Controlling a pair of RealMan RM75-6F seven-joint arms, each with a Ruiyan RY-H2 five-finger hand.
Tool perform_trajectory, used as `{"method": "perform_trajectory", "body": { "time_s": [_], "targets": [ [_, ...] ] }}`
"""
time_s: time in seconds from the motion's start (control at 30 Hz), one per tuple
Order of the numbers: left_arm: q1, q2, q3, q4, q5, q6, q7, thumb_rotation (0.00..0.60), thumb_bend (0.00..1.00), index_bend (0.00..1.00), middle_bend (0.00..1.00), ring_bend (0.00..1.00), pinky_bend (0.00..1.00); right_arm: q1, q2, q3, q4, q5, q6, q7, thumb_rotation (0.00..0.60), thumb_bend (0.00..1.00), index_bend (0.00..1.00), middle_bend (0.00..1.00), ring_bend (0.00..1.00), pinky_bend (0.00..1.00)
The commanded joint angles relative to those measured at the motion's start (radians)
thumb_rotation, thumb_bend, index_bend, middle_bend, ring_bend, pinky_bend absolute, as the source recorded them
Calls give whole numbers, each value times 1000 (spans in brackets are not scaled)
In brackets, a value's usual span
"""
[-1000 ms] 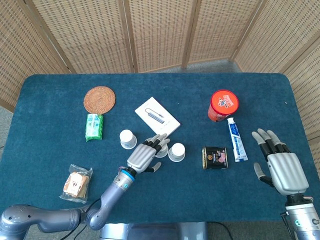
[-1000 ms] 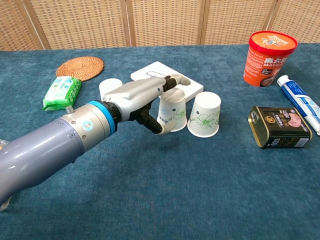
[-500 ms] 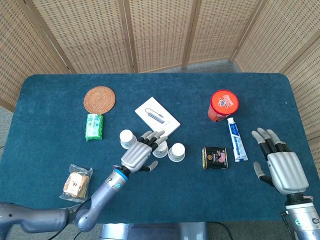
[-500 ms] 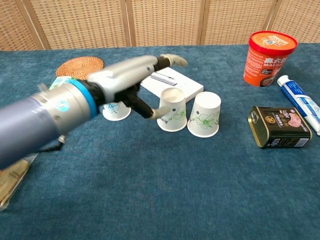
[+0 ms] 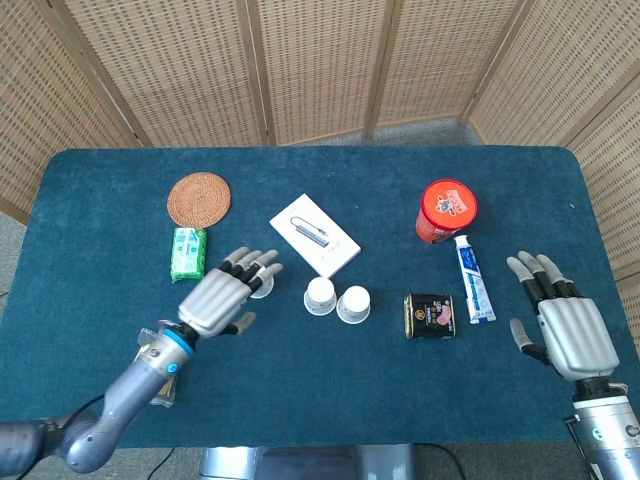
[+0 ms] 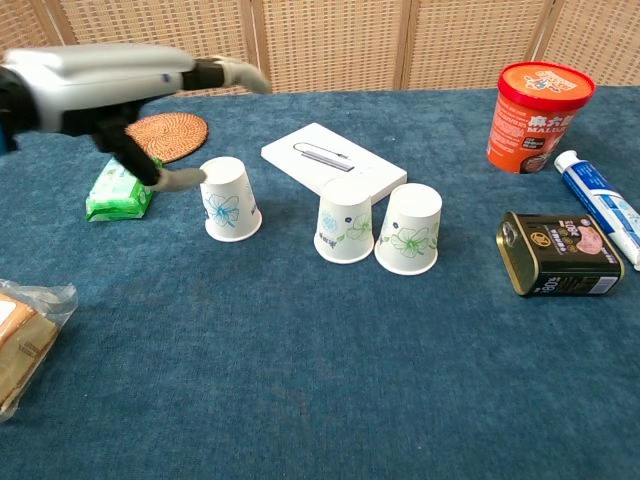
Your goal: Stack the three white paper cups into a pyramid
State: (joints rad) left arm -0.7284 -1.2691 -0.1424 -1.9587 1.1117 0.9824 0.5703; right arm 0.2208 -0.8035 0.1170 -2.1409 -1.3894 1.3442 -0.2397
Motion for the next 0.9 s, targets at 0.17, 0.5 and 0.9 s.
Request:
{"method": "perform_trajectory", "body": {
  "time_s": [0.17, 0.5, 0.9],
  "targets": [
    [-20, 78, 49, 10, -110, -35, 71, 600, 437, 0, 0, 0, 0, 6, -9, 1, 16, 8, -11, 15, 600, 488, 48, 0, 0, 241],
    [-87, -39, 42, 188, -186, -68, 72, 600, 438, 0, 0, 0, 0, -11, 0, -5, 25, 11, 6, 36, 600, 489, 47, 0, 0, 240],
    [-140, -175, 12, 341, -205, -116, -20, 600, 437, 0, 0, 0, 25, -41, 26, -13, 25, 20, 34, 50, 600, 488, 47, 0, 0, 240]
  ]
}}
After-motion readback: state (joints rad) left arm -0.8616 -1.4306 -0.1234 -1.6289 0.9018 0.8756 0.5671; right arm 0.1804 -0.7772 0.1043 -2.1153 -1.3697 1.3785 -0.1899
